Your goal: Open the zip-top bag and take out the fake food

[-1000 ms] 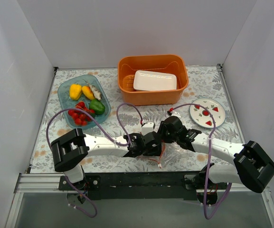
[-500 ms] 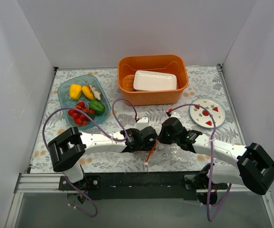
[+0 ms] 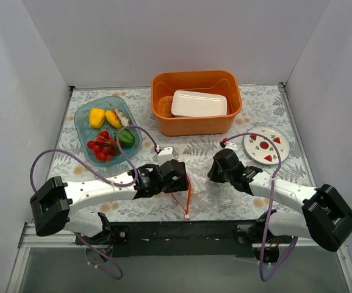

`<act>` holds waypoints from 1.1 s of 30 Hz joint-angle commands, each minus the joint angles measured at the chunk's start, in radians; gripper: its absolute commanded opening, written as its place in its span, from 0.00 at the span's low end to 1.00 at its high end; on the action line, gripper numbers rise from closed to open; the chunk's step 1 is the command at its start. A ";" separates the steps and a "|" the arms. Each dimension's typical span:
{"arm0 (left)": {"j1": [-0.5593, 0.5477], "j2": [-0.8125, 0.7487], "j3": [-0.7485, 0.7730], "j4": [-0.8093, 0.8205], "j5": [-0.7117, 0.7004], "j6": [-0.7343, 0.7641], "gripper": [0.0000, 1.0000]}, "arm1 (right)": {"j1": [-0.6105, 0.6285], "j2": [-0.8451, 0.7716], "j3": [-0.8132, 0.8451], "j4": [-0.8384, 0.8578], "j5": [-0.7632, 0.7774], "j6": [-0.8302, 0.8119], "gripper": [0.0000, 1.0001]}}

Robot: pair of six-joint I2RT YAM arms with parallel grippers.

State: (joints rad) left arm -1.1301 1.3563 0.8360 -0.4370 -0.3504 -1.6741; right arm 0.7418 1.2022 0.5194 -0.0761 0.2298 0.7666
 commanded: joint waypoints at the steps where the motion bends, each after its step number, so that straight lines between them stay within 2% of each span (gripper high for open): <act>1: 0.039 -0.089 -0.021 0.044 0.075 0.014 0.40 | -0.005 0.013 -0.007 0.042 0.011 -0.023 0.13; 5: 0.064 -0.121 -0.025 0.049 0.139 0.022 0.40 | -0.009 0.031 -0.010 0.045 0.014 -0.026 0.12; 10: 0.130 -0.181 -0.026 -0.058 0.117 0.010 0.37 | -0.022 0.025 -0.012 0.038 0.023 -0.030 0.12; 18: 0.217 -0.299 -0.020 -0.138 0.126 0.054 0.38 | -0.038 0.019 -0.007 0.024 0.026 -0.038 0.12; 21: 0.315 -0.307 0.018 -0.138 0.151 0.126 0.38 | -0.038 0.014 -0.007 0.022 0.022 -0.041 0.12; 22: 0.407 -0.292 0.040 -0.135 0.171 0.155 0.38 | -0.039 0.010 -0.006 0.022 0.020 -0.041 0.12; 24: 0.505 -0.266 0.106 -0.120 0.203 0.219 0.38 | -0.039 0.002 -0.004 0.012 0.014 -0.049 0.11; 25: 0.604 -0.249 0.129 -0.097 0.227 0.237 0.38 | -0.039 -0.003 -0.002 0.010 0.011 -0.053 0.11; 28: 0.784 -0.146 0.222 -0.045 0.269 0.269 0.38 | -0.039 -0.016 0.004 0.001 -0.006 -0.065 0.12; 31: 0.918 -0.016 0.326 -0.005 0.286 0.284 0.38 | -0.039 -0.032 0.016 -0.020 -0.007 -0.087 0.12; 33: 0.969 0.085 0.404 0.004 0.263 0.297 0.38 | -0.039 -0.042 0.022 -0.025 -0.010 -0.098 0.12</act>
State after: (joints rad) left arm -0.2642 1.3174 1.1179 -0.4778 -0.1017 -1.4418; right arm 0.7071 1.1934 0.5095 -0.0826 0.2249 0.7094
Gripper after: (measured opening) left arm 0.664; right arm 0.120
